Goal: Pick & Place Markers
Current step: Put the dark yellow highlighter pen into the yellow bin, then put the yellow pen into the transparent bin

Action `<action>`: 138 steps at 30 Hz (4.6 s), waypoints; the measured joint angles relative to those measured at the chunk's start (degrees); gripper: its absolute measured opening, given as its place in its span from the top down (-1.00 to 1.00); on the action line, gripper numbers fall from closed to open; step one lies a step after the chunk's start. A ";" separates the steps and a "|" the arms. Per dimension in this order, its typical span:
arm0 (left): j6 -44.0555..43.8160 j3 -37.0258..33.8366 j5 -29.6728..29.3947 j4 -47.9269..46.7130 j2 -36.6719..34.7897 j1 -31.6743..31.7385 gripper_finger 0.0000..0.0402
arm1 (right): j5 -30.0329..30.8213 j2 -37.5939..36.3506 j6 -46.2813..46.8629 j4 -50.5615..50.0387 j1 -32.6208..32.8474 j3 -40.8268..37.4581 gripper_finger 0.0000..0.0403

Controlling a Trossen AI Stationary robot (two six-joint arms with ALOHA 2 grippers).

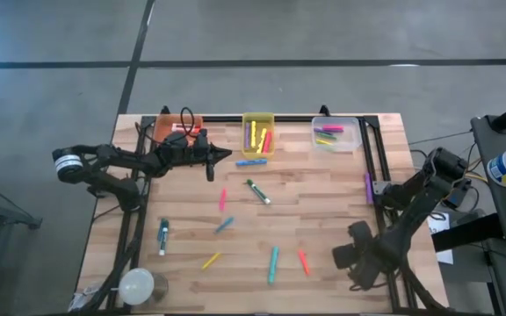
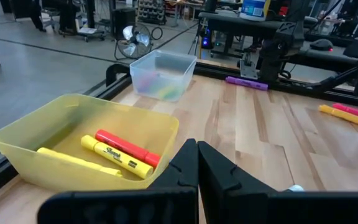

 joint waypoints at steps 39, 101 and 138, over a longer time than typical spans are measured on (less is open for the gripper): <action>2.61 -1.46 -0.07 0.08 0.00 0.02 1.00 | 22.87 -1.66 -37.74 5.47 -17.98 2.68 0.67; 4.31 -4.20 -0.11 4.73 0.00 2.49 1.00 | -1.16 35.65 -110.43 33.14 -81.60 40.29 0.52; 4.04 -2.25 -0.54 -12.53 -0.13 -6.85 0.64 | 9.60 1.99 -119.53 101.29 -58.02 -23.62 0.96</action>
